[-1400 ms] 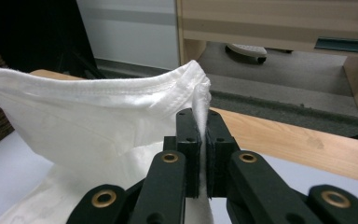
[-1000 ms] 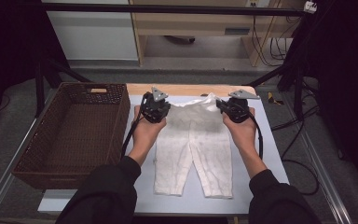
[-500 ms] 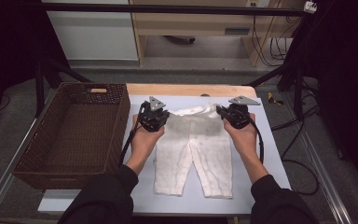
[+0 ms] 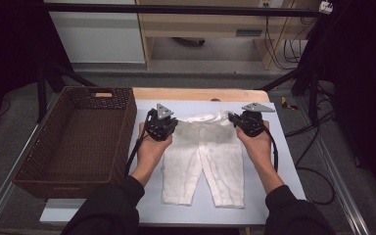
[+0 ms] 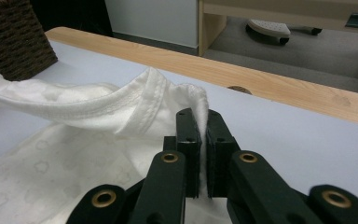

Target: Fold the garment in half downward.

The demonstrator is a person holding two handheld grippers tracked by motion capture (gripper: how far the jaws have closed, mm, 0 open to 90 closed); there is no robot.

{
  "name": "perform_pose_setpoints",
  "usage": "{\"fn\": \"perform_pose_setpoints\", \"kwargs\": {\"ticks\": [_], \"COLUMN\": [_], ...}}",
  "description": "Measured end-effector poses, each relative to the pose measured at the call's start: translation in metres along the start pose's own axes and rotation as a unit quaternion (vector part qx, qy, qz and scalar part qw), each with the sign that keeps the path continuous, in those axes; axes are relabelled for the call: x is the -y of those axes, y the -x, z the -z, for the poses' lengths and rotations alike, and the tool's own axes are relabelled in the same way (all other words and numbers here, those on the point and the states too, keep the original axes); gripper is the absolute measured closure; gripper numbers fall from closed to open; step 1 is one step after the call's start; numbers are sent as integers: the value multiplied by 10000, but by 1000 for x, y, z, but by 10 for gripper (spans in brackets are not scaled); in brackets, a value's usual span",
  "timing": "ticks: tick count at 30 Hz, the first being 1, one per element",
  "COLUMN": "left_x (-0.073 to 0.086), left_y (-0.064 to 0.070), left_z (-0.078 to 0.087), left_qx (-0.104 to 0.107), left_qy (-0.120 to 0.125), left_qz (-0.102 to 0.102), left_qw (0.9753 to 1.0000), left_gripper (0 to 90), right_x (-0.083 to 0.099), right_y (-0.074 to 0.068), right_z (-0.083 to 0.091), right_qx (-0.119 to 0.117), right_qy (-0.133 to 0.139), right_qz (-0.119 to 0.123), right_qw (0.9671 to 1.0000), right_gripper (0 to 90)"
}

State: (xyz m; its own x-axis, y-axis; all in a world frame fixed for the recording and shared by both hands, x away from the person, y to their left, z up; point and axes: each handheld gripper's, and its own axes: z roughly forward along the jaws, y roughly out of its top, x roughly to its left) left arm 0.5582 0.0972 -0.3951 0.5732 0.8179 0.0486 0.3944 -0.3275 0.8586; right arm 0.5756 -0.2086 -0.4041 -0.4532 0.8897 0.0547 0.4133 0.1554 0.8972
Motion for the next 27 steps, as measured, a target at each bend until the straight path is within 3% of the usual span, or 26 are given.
{"fn": "perform_pose_setpoints", "kwargs": {"ticks": [11, 27], "left_x": [6, 21], "left_y": [10, 17], "left_z": [4, 11], "left_qx": [146, 320], "left_qy": [38, 82], "left_qz": [-71, -20], "left_qw": [9999, 9995], "left_gripper": [884, 882], "right_x": [8, 23], "right_y": [1, -6], "right_z": [7, 18], "right_qx": [-63, -97], "right_qy": [7, 6], "right_qz": [-56, -48], "right_qw": [10000, 9999], "right_gripper": [868, 867]}}
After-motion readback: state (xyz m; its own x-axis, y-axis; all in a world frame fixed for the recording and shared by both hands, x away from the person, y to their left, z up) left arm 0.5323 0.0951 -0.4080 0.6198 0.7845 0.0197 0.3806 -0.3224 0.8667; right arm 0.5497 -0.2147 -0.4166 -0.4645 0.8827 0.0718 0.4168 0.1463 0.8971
